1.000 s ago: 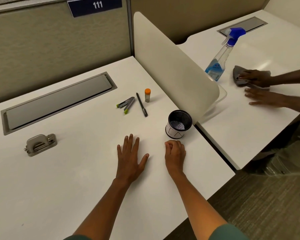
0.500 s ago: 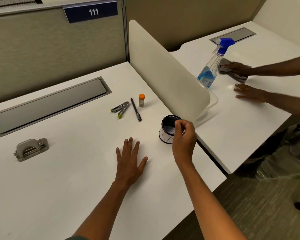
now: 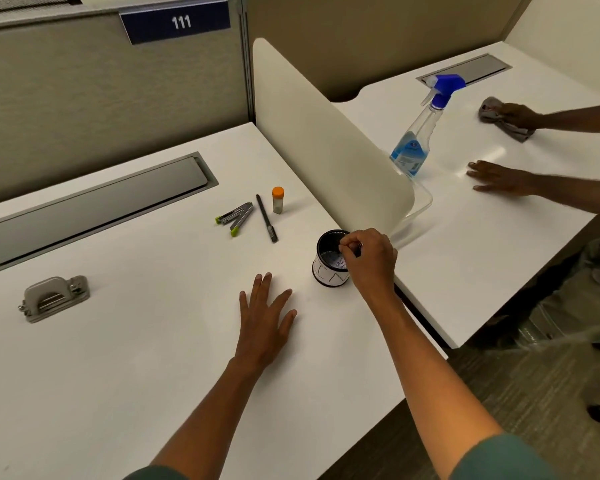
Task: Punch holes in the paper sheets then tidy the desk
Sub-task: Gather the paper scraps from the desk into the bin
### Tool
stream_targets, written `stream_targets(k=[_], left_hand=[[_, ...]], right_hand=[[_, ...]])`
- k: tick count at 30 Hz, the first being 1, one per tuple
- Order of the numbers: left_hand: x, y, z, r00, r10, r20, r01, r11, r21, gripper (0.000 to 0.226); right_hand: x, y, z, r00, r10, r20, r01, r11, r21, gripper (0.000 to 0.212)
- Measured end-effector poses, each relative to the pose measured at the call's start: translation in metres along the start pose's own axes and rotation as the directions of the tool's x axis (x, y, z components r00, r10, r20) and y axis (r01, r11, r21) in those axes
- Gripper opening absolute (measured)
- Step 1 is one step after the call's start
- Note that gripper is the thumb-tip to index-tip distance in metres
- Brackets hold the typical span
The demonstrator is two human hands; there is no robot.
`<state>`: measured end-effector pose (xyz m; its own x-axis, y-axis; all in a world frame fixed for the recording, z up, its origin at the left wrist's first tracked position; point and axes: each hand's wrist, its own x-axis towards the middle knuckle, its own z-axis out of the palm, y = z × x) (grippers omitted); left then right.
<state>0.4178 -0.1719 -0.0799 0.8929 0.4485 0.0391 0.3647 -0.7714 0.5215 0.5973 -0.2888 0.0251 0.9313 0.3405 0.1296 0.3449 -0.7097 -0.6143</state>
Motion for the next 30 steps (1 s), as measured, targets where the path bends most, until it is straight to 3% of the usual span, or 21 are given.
stream_targets(k=[3, 6, 10, 16, 23, 26, 30], left_hand=[[0.005, 0.004, 0.000, 1.000, 0.003, 0.006, -0.003, 0.999, -0.032, 0.035], [0.010, 0.007, 0.001, 1.000, 0.001, 0.006, -0.001, 0.998, -0.055, 0.030], [0.015, 0.011, 0.003, 1.000, -0.003, -0.002, 0.003, 0.997, -0.080, 0.025], [0.018, 0.014, 0.005, 1.000, -0.022, -0.009, 0.022, 0.997, -0.077, 0.022], [0.024, 0.016, 0.006, 1.000, -0.016, -0.007, 0.015, 0.996, -0.090, 0.021], [0.026, 0.018, 0.008, 1.000, 0.000, -0.017, -0.002, 0.995, -0.098, 0.018], [0.025, 0.020, 0.009, 0.999, 0.024, -0.025, -0.026, 0.998, -0.065, 0.018]], right_hand=[[0.000, 0.001, -0.003, 1.000, 0.024, 0.005, -0.024, 0.998, 0.053, 0.008], [0.000, 0.004, -0.004, 0.999, 0.019, 0.039, -0.019, 1.000, -0.002, 0.013], [-0.001, 0.008, -0.004, 1.000, 0.004, 0.020, -0.003, 0.999, -0.050, 0.002], [0.003, 0.009, -0.005, 0.998, 0.003, 0.065, -0.003, 1.000, -0.004, 0.007], [-0.040, 0.010, 0.008, 0.979, -0.141, -0.150, 0.172, 0.958, 0.228, 0.008], [-0.071, 0.021, 0.024, 0.989, -0.136, -0.060, 0.147, 0.959, 0.242, 0.009], [-0.090, 0.037, 0.046, 0.979, -0.088, 0.186, 0.060, 0.987, 0.151, 0.019]])
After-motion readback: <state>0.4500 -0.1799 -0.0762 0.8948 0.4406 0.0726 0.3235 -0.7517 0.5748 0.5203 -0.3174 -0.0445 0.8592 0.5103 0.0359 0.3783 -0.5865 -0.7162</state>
